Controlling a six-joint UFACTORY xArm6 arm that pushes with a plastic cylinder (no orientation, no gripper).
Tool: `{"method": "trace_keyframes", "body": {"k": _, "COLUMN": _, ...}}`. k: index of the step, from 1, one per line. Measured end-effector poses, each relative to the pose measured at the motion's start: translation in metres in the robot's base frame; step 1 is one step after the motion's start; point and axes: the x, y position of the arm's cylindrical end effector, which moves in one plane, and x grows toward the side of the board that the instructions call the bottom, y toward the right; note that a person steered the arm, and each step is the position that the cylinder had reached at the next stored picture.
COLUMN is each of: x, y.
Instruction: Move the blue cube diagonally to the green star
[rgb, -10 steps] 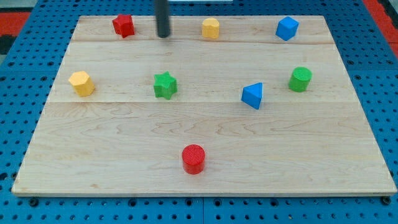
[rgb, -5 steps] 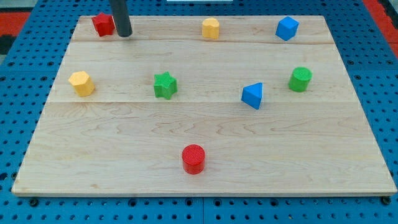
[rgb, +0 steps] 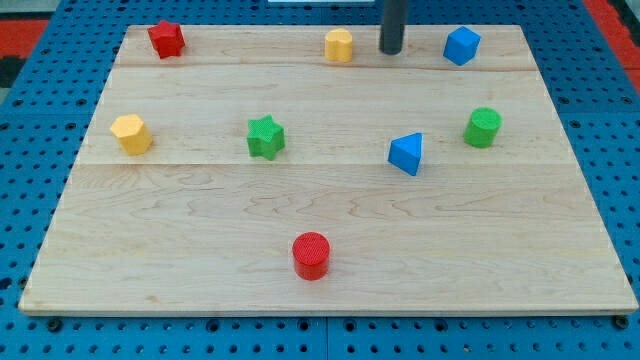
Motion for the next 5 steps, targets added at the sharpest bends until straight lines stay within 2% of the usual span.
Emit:
{"method": "trace_keyframes", "body": {"k": 1, "x": -0.009, "y": 0.046}}
{"method": "trace_keyframes", "body": {"k": 2, "x": -0.008, "y": 0.121}}
{"method": "trace_keyframes", "body": {"k": 3, "x": 0.022, "y": 0.140}}
{"method": "trace_keyframes", "body": {"k": 4, "x": 0.056, "y": 0.117}}
{"method": "trace_keyframes", "body": {"k": 5, "x": 0.076, "y": 0.013}}
